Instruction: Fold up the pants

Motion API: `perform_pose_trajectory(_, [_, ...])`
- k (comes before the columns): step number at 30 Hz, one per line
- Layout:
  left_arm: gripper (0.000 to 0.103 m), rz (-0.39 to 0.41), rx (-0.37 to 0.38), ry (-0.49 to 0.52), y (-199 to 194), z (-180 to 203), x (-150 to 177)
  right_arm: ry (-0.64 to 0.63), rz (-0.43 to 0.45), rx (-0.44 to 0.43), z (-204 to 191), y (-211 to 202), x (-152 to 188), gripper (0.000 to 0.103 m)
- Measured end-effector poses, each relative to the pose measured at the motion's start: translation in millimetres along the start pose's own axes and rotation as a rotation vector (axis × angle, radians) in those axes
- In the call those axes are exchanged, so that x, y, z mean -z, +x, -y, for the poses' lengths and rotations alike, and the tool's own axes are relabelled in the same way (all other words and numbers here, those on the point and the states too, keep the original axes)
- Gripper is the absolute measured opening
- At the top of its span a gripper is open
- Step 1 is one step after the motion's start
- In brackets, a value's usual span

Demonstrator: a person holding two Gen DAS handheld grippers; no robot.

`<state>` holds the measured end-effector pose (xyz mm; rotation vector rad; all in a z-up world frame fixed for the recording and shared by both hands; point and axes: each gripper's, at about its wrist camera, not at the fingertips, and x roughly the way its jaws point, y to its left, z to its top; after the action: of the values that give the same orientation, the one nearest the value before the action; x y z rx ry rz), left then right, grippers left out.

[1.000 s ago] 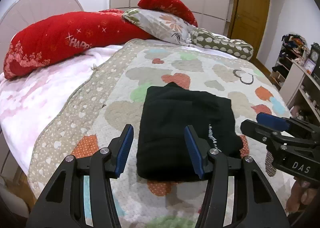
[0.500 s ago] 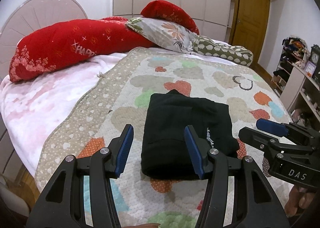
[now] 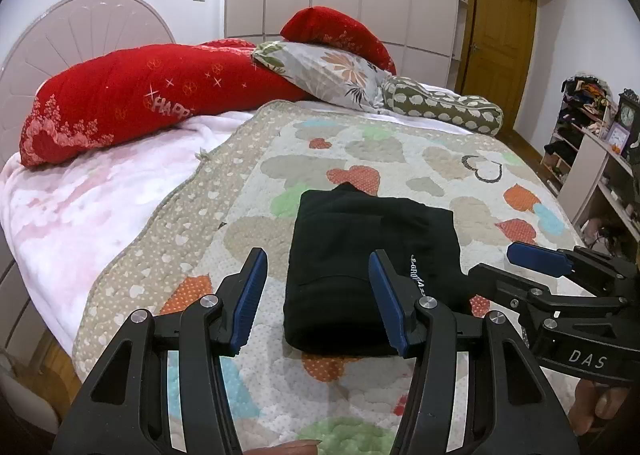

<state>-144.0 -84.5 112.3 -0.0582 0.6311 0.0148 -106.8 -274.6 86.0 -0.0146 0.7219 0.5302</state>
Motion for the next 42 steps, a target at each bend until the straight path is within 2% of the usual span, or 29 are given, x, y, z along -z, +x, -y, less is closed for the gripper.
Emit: perform_pose_trajectory(42, [0.053,-0.01,0.013,-0.01,1.5,-1.4,3.5,-0.006,-0.032,-0.025,-4.6,9.8,2.6,0.062])
